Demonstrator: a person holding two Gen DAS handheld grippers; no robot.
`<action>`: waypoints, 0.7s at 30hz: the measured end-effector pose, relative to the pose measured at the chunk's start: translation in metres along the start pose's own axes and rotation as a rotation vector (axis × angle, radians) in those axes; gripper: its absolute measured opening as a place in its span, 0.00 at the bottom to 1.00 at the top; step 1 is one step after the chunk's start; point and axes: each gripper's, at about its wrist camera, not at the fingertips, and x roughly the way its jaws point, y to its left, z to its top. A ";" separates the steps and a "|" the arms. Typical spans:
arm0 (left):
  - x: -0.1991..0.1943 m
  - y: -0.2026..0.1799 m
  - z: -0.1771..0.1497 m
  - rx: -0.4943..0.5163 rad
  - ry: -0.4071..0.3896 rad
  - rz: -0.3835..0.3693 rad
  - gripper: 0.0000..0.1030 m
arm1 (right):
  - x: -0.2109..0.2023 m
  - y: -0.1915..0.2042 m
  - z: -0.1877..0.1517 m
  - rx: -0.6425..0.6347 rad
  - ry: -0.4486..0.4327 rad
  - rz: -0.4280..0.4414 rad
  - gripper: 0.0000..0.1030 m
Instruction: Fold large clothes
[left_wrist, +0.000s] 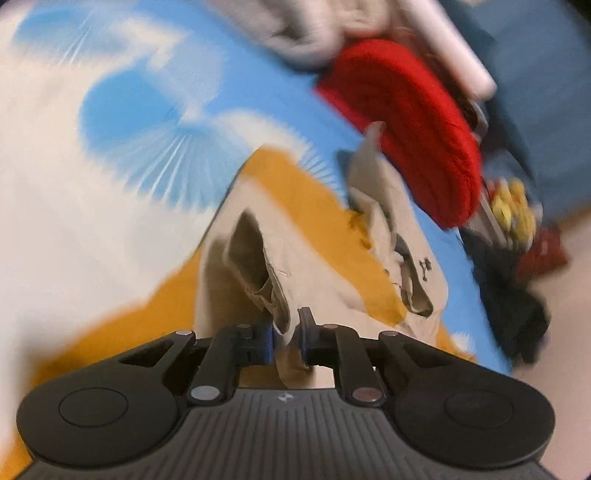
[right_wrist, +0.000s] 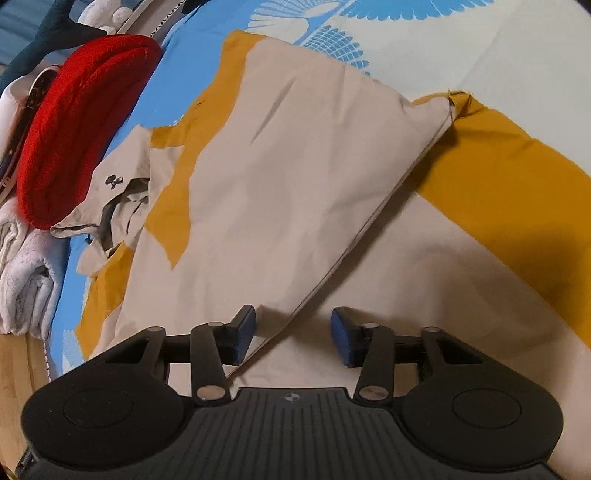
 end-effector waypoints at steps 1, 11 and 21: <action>-0.008 -0.010 0.002 0.055 -0.062 -0.037 0.10 | -0.002 0.001 0.002 0.001 -0.015 0.008 0.09; 0.010 -0.016 0.001 0.126 -0.063 0.094 0.40 | -0.029 0.011 -0.004 -0.013 -0.230 0.024 0.08; 0.014 -0.064 -0.011 0.372 -0.130 0.125 0.46 | -0.037 0.035 -0.011 -0.169 -0.284 0.034 0.21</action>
